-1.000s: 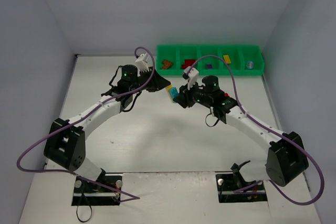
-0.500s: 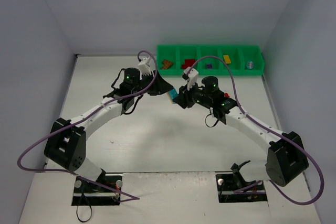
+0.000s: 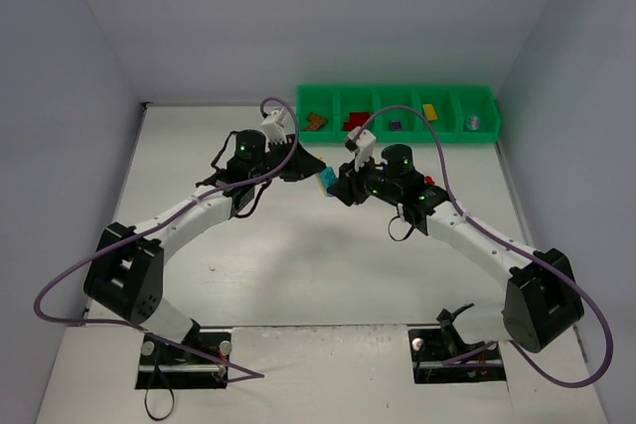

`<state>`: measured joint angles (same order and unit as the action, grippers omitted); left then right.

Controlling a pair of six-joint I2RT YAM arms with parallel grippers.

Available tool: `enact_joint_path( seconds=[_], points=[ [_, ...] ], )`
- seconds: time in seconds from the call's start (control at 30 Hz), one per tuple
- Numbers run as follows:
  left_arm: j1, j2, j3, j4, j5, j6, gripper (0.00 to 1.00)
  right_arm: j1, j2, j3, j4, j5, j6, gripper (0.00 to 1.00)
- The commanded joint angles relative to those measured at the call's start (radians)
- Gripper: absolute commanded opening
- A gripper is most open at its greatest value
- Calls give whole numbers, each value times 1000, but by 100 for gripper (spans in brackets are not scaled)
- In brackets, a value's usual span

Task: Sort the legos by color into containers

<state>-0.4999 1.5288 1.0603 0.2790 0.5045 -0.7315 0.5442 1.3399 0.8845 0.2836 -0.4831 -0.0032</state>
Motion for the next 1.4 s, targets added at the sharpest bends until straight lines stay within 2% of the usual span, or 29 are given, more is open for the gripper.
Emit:
enact_joint_path(
  seconds=[0.0, 0.2, 0.4, 0.67, 0.73, 0.8, 0.93, 1.03, 1.2, 1.37],
  points=[
    [-2, -24, -16, 37, -41, 75, 0, 5, -12, 48, 98, -5, 3, 0],
    [-2, -45, -75, -17, -110, 135, 0, -1, -22, 62, 109, 37, 3, 0],
    [29, -64, -121, -26, -136, 124, 0, -23, -19, 67, 106, 44, 0, 0],
    [72, -82, -99, -43, -130, 127, 0, -50, -16, 77, 56, 69, -47, 0],
    [73, -82, -92, -60, -129, 127, 0, -94, -19, 85, 40, 106, -52, 0],
    [73, -88, -92, -69, -121, 133, 0, -193, 2, 99, 29, 159, -31, 0],
    [72, -110, -94, -124, -123, 158, 0, -344, 76, 183, 12, 379, 2, 0],
    [72, -134, -103, -147, -126, 172, 0, -476, 162, 261, 20, 419, 34, 0],
    [70, -176, -109, -184, -126, 182, 0, -602, 330, 379, 104, 468, -76, 0],
    [67, -199, -112, -201, -104, 196, 0, -708, 498, 574, 114, 462, -83, 0]
  ],
)
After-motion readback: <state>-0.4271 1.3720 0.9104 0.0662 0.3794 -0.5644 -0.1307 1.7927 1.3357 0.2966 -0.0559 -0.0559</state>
